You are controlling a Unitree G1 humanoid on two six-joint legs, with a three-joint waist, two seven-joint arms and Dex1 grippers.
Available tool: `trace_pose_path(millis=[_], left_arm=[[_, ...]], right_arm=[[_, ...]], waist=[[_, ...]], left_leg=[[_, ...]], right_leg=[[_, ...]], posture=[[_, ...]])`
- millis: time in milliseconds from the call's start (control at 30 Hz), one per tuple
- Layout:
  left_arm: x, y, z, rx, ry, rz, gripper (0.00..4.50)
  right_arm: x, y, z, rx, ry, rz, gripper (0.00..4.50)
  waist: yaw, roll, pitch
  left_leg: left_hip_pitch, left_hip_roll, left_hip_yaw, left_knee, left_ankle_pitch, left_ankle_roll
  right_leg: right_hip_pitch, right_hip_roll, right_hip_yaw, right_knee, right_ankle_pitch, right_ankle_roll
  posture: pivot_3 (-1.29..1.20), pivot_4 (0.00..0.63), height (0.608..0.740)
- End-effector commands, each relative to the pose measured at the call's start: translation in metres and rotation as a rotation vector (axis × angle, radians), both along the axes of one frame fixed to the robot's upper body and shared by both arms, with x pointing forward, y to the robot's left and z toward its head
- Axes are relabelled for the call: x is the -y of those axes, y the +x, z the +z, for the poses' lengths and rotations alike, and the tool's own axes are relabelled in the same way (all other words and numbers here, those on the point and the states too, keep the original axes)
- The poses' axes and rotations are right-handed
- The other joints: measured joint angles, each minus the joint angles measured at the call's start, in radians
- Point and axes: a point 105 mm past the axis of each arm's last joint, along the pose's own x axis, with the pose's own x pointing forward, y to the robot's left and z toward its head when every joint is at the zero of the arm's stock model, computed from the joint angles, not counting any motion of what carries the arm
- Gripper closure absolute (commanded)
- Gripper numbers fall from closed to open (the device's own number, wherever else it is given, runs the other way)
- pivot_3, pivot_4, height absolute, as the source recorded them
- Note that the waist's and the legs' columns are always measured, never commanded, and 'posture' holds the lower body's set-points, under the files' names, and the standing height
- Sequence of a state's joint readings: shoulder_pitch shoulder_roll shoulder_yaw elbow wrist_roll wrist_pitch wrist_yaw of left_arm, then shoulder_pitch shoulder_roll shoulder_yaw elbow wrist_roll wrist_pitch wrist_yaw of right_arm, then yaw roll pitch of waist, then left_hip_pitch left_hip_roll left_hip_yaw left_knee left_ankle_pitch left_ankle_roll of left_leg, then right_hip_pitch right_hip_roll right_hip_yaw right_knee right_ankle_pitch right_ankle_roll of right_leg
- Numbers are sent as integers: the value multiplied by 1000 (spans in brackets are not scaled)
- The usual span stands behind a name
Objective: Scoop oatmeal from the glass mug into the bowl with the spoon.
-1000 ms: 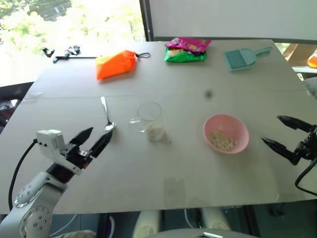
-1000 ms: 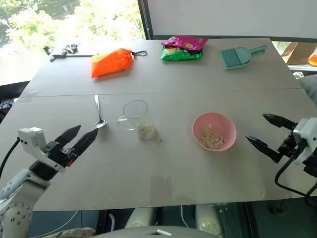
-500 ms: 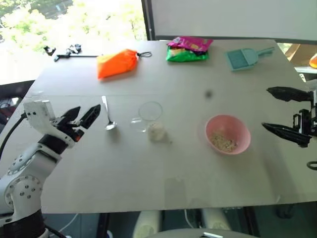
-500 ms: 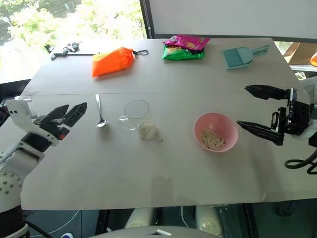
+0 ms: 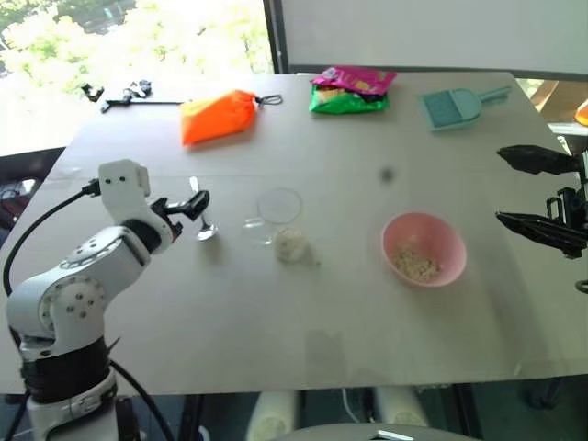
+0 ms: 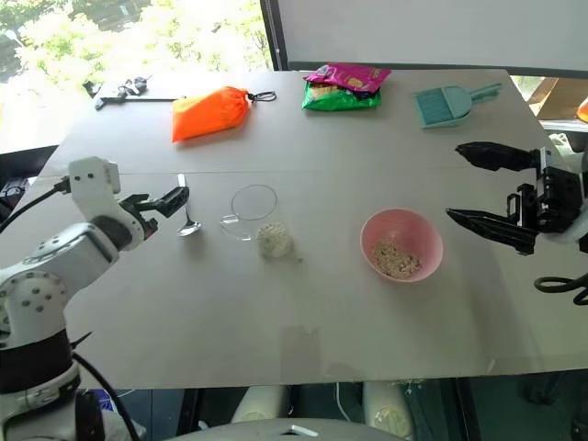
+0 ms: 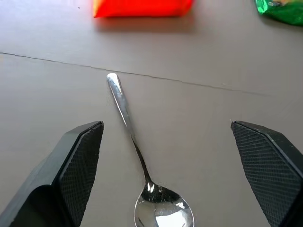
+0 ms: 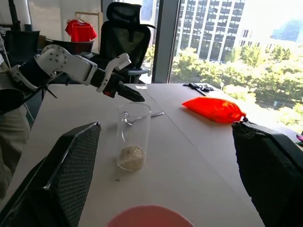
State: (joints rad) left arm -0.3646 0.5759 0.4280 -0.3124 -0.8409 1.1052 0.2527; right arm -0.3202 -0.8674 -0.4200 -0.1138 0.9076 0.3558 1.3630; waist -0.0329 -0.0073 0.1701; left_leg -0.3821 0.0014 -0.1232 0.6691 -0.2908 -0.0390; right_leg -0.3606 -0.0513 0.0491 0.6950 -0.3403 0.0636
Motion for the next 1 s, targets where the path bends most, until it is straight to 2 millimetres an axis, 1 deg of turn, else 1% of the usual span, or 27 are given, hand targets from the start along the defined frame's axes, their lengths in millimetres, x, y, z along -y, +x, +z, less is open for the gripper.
trace_pose_path(millis=[33, 133, 233, 333, 367, 433, 533, 600, 633, 667, 700, 767, 867, 933, 1000], left_arm=[[-7, 8, -5, -44, 36, 102, 57], [-11, 15, -14, -77, 26, 170, 57], [-8, 27, -23, -106, 24, 201, 57], [-3, 39, -32, -136, -16, 241, 57], [-2, 41, -33, -141, -23, 252, 286], [3, 47, -35, -150, -30, 246, 933], [10, 50, -38, -160, -28, 235, 2383], [12, 51, -40, -163, -29, 235, 3449], [11, 50, -40, -162, -30, 238, 3897], [8, 49, -40, -160, -24, 247, 4258], [4, 49, -38, -148, -24, 259, 4438], [-2, 48, -31, -108, -17, 271, 4438], [-7, 49, -11, 0, -28, 271, 4438], [-9, 49, 16, 127, 2, 257, 4438], [0, 49, 58, 302, 93, 165, 4438]], right_arm=[[5, -7, 11, 47, -23, 3, 0], [10, -7, 12, 51, -31, -9, 0], [12, -5, 12, 63, -31, -24, 0], [12, -6, 11, 68, -32, -31, 0], [13, -7, 12, 67, -34, -32, 0], [13, -8, 13, 67, -37, -36, 0], [15, -9, 11, 59, -52, -39, 0], [16, -9, 10, 58, -61, -42, 0], [15, -9, 10, 58, -62, -41, 0], [13, -9, 10, 59, -60, -39, 0], [11, -9, 11, 61, -58, -38, 0], [9, -7, 10, 61, -54, -52, 0], [5, 3, 13, 55, -14, -125, 0], [1, 9, 18, 74, 22, -173, 0], [-4, 27, 24, 70, 56, -314, 0]], waist=[[-2, 0, 0], [-3, 0, 0], [-2, -1, 0], [0, -1, 0], [2, -1, 0], [5, -1, 0], [6, -1, 0], [8, -1, 0], [9, -1, 0], [12, -1, 0], [14, -1, 0], [15, -1, 0], [15, -1, 0], [16, -1, 0], [14, -2, 1]], left_leg=[[-1, 0, 0, 0, 0, 0], [-1, 0, 0, 0, 0, 0], [-1, 0, 0, 0, 0, 0], [-1, 0, 0, 1, 0, 0], [-1, 0, 0, 1, 0, 0], [-2, -1, 0, 1, 0, 0], [-2, -1, 0, 1, 0, 0], [-2, -1, 0, 1, 0, 0], [-1, -1, 0, 1, 0, 0], [-1, -1, 0, 1, 0, 0], [-1, -1, 0, 1, 0, 0], [-1, -1, 0, 1, 0, 0], [-2, -1, 0, 2, 0, 0], [-2, -1, 0, 2, 0, -1], [-2, -1, 0, 2, 0, -1]], right_leg=[[0, 0, 0, 0, 0, 0], [-1, 0, 0, 0, 0, 0], [-1, 0, 0, 0, 0, 0], [-1, 0, 0, 0, 0, 0], [-1, 0, 0, 0, 0, 0], [-1, 0, -1, 0, 0, 0], [-1, -1, -1, 0, 0, 0], [-1, -1, 0, 0, 0, 0], [-1, -1, 0, 0, 0, 0], [-1, -1, 0, 0, 0, 0], [-1, -1, 0, 0, 0, 0], [-1, -1, 0, 1, 0, 0], [-1, -1, -1, 0, 0, 0], [-1, -1, -1, 0, 0, 0], [-2, -1, -1, 0, 0, 0]], posture=[[0, 150, 740], [0, 150, 740], [0, 150, 740], [0, 150, 740], [0, 150, 740], [0, 150, 740], [0, 150, 740], [0, 150, 740], [0, 150, 740], [0, 150, 740], [0, 150, 740], [0, 150, 740], [0, 150, 740], [0, 150, 740], [0, 150, 740]])
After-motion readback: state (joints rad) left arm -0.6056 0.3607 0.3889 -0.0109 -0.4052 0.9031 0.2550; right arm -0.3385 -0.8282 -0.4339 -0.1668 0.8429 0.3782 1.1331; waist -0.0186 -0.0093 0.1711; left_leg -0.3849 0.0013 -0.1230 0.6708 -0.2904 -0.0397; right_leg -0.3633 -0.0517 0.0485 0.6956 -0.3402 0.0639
